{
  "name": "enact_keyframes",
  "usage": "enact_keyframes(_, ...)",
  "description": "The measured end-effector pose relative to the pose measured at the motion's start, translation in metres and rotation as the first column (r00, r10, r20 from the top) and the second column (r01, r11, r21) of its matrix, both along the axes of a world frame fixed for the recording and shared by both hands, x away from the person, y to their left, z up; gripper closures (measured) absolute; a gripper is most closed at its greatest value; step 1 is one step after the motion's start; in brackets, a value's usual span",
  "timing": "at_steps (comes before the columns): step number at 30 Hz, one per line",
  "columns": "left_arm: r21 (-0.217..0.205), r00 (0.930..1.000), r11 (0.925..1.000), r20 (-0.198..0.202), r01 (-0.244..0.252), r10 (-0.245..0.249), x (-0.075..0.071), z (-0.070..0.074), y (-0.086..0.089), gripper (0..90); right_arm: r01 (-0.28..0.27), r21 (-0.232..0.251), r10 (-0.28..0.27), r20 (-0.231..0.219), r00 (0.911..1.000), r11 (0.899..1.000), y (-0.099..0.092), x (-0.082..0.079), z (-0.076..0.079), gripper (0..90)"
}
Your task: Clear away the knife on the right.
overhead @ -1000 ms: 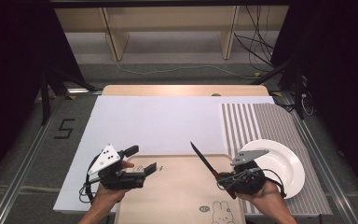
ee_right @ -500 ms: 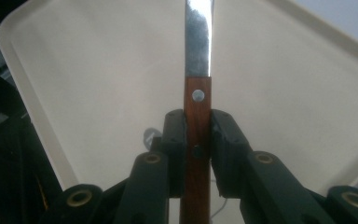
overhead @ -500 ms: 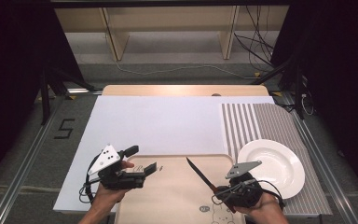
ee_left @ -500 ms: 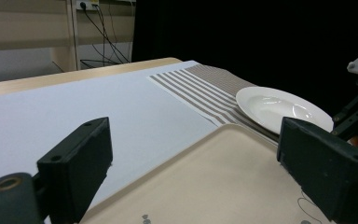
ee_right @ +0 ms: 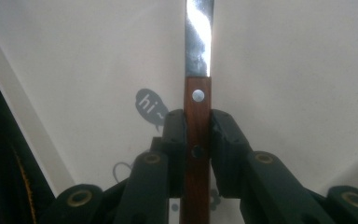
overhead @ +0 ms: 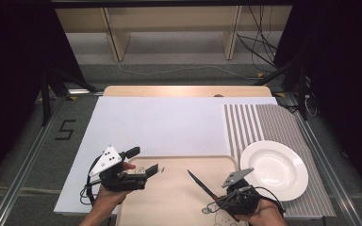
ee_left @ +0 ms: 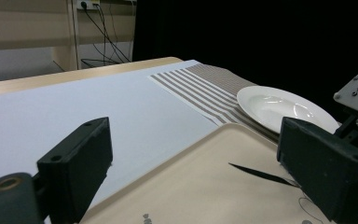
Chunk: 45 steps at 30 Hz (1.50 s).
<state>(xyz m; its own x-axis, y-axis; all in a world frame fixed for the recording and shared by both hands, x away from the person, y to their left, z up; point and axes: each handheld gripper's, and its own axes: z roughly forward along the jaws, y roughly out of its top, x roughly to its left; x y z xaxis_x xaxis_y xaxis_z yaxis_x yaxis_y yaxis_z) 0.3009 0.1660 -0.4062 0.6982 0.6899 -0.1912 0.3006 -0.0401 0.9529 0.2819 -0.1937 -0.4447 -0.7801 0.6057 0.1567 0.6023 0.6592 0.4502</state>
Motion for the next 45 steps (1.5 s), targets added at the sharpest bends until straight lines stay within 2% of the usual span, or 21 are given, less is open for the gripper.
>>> enact_keyframes(8,-0.001,1.0,1.0,-0.002,-0.001,0.001,0.001,0.0,0.0,10.3,-0.016,-0.068,0.014,-0.033,0.9993,0.998,0.005,-0.001,-0.007,77.4)
enact_keyframes(16,0.0,1.0,1.0,-0.001,0.001,-0.001,0.0,0.0,0.0,10.3,-0.037,-0.141,0.03,-0.054,0.9981,0.989,0.009,-0.001,-0.013,77.0)
enact_keyframes(19,-0.001,1.0,1.0,-0.002,-0.001,0.001,0.0,0.0,0.0,10.3,-0.045,-0.141,0.037,-0.059,0.9976,0.989,0.011,-0.001,-0.013,76.2)
enact_keyframes(21,-0.002,1.0,1.0,-0.004,0.0,0.0,0.0,0.0,-0.001,10.3,-0.052,-0.143,0.043,-0.064,0.997,0.988,0.011,-0.002,-0.012,66.1)
enact_keyframes(22,0.001,1.0,1.0,-0.002,0.0,0.0,0.0,0.0,-0.001,10.3,-0.047,-0.133,0.04,-0.055,0.9977,0.99,0.01,-0.002,-0.009,64.0)
enact_keyframes(23,0.002,1.0,1.0,-0.002,0.001,-0.001,0.0,0.0,-0.001,10.3,-0.05,-0.085,0.048,-0.031,0.9984,0.995,0.009,-0.001,0.0,54.4)
enact_keyframes(24,0.0,1.0,1.0,-0.002,0.0,0.0,0.001,0.0,0.0,10.3,-0.05,-0.085,0.048,-0.031,0.9984,0.995,0.009,-0.001,0.0,54.4)
enact_keyframes(25,-0.002,1.0,1.0,-0.003,-0.001,0.001,0.001,-0.001,0.0,10.3,-0.051,-0.058,0.051,-0.01,0.9987,0.997,0.008,-0.001,0.003,52.2)
enact_keyframes(26,-0.001,1.0,1.0,-0.004,-0.003,0.003,0.001,-0.001,0.0,10.3,-0.054,-0.039,0.055,0.011,0.9985,0.998,0.008,-0.001,0.006,54.4)
enact_keyframes(29,0.001,1.0,1.0,-0.003,-0.002,0.002,0.001,-0.001,0.0,10.3,-0.091,-0.008,0.091,0.092,0.9916,0.996,0.013,-0.002,0.009,69.9)
enact_keyframes(31,0.006,1.0,1.0,-0.003,0.001,-0.001,0.001,-0.001,-0.001,10.3,-0.115,-0.01,0.116,0.114,0.9867,0.993,0.019,-0.001,0.007,76.9)
enact_keyframes(32,0.004,1.0,1.0,-0.004,0.0,0.0,0.001,-0.001,-0.001,10.3,-0.144,-0.017,0.145,0.129,0.981,0.989,0.023,-0.001,0.005,80.2)
enact_keyframes(35,0.006,1.0,1.0,-0.003,0.001,-0.001,0.002,-0.001,0.0,10.3,-0.19,-0.027,0.192,0.153,0.9693,0.981,0.032,-0.001,0.002,86.7)
enact_keyframes(36,0.006,1.0,1.0,-0.004,-0.001,0.001,0.002,-0.001,0.0,10.3,-0.192,-0.026,0.193,0.16,0.968,0.981,0.035,-0.001,0.001,88.7)
enact_keyframes(39,0.005,1.0,1.0,-0.003,-0.002,0.002,0.001,-0.001,0.0,10.3,-0.225,-0.041,0.229,0.164,0.9594,0.973,0.039,0.001,-0.005,90.0)
enact_keyframes(41,0.005,1.0,1.0,-0.002,-0.001,0.001,0.001,-0.001,-0.001,10.4,-0.224,-0.048,0.229,0.145,0.9627,0.973,0.039,0.001,-0.009,90.0)
enact_keyframes(42,0.006,1.0,1.0,-0.002,0.0,0.0,0.001,-0.001,-0.001,10.4,-0.237,-0.055,0.243,0.143,0.9594,0.97,0.039,0.001,-0.011,90.0)
enact_keyframes(45,0.009,1.0,1.0,-0.003,0.002,-0.002,0.001,-0.001,-0.001,10.4,-0.254,-0.07,0.26,0.119,0.9581,0.965,0.041,0.001,-0.015,90.0)
